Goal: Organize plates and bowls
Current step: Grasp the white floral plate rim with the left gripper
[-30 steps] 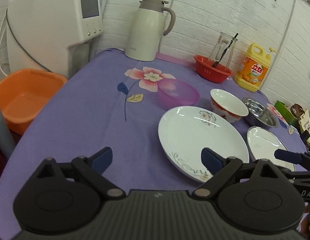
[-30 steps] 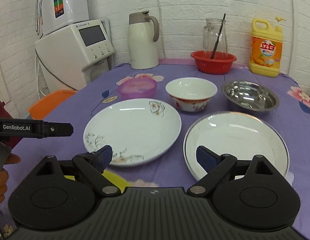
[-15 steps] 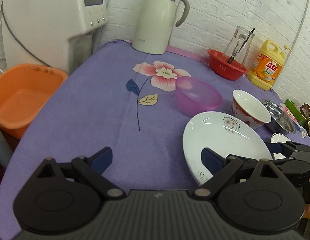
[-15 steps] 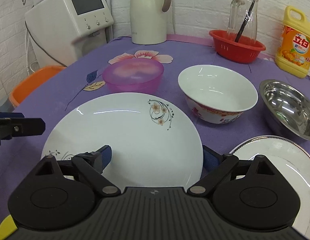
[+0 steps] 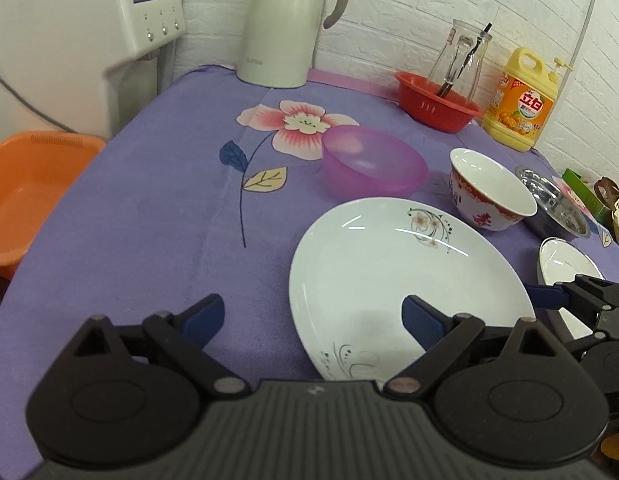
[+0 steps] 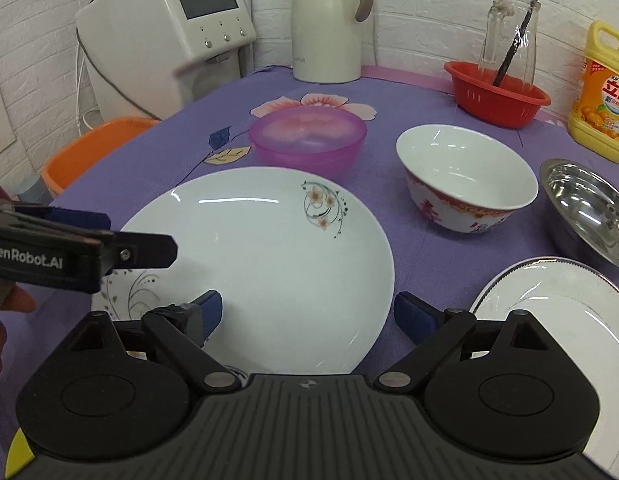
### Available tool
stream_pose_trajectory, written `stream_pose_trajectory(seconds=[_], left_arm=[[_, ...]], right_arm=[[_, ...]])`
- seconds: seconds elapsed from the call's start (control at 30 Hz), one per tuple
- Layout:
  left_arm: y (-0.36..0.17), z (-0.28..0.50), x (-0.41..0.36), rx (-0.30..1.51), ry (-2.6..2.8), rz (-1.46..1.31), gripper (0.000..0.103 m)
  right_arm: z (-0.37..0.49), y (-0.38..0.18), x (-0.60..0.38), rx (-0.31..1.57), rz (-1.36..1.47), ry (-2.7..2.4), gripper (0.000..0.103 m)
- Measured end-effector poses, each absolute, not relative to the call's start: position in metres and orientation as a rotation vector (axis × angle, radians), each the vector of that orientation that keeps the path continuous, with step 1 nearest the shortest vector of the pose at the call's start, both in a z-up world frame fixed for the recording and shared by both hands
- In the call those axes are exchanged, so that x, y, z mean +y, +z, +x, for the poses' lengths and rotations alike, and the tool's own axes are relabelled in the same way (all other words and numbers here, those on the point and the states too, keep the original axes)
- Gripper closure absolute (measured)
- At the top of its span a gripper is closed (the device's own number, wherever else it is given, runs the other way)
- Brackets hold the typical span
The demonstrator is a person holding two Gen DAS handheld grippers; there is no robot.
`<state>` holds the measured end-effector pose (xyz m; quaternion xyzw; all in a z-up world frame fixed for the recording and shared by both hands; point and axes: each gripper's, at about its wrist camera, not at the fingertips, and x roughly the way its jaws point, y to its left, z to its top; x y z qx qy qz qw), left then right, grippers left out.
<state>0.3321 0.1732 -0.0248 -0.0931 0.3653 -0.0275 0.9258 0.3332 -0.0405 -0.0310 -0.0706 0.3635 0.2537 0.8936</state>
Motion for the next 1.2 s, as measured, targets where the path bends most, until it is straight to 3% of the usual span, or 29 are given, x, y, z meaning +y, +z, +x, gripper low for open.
stream_pose_trajectory(seconds=[0.43, 0.53, 1.2], left_arm=[[-0.036, 0.342, 0.153, 0.758, -0.086, -0.103, 0.010], [-0.034, 0.341, 0.143, 0.751, -0.140, -0.093, 0.022], [0.012, 0.307, 0.126, 0.674, -0.162, -0.098, 0.020]], right_arm=[[0.337, -0.037, -0.043, 0.785, -0.153, 0.618, 0.000], [0.336, -0.036, -0.038, 0.787, -0.165, 0.640, 0.000], [0.297, 0.000, -0.054, 0.703, -0.104, 0.537, 0.000]])
